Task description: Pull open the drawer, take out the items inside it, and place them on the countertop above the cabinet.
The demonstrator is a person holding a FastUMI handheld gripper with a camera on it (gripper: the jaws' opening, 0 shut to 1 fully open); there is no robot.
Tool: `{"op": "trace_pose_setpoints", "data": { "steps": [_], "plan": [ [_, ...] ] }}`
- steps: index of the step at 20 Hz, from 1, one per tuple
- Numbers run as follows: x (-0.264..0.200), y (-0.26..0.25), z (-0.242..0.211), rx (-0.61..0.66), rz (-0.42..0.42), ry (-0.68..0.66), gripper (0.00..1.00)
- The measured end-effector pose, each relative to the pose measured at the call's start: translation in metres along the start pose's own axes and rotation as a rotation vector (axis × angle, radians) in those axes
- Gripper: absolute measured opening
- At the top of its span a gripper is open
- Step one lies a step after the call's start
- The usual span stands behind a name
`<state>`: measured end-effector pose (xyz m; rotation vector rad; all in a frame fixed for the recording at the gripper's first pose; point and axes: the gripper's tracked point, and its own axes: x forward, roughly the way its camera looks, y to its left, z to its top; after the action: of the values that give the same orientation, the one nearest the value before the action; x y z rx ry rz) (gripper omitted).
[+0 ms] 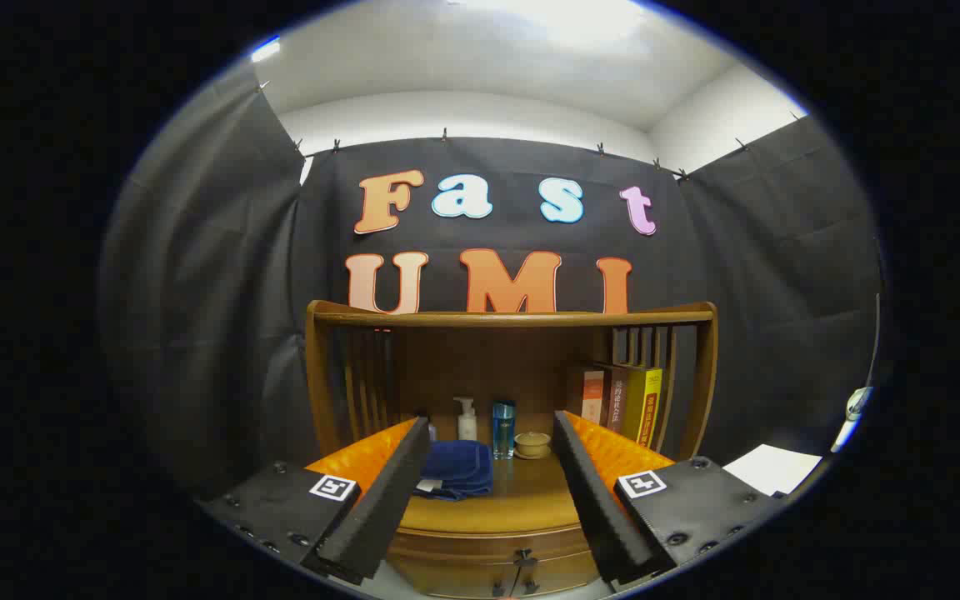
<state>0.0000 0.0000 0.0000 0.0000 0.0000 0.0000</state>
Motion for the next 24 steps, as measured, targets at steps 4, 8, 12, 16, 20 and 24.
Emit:
{"op": "trace_pose_setpoints", "data": {
  "steps": [4,8,12,16,20,24],
  "plan": [
    [-0.001,-0.008,-0.003,0.016,-0.017,0.008,0.98],
    [0.0,-0.008,-0.009,0.038,-0.02,0.029,0.98],
    [-0.004,-0.011,-0.014,0.047,-0.02,0.04,0.98],
    [-0.002,-0.015,-0.013,0.044,-0.031,0.034,0.98],
    [-0.004,-0.015,-0.015,0.043,-0.035,0.036,0.98],
    [-0.003,-0.018,-0.021,0.032,-0.043,0.04,0.98]
  ]
}}
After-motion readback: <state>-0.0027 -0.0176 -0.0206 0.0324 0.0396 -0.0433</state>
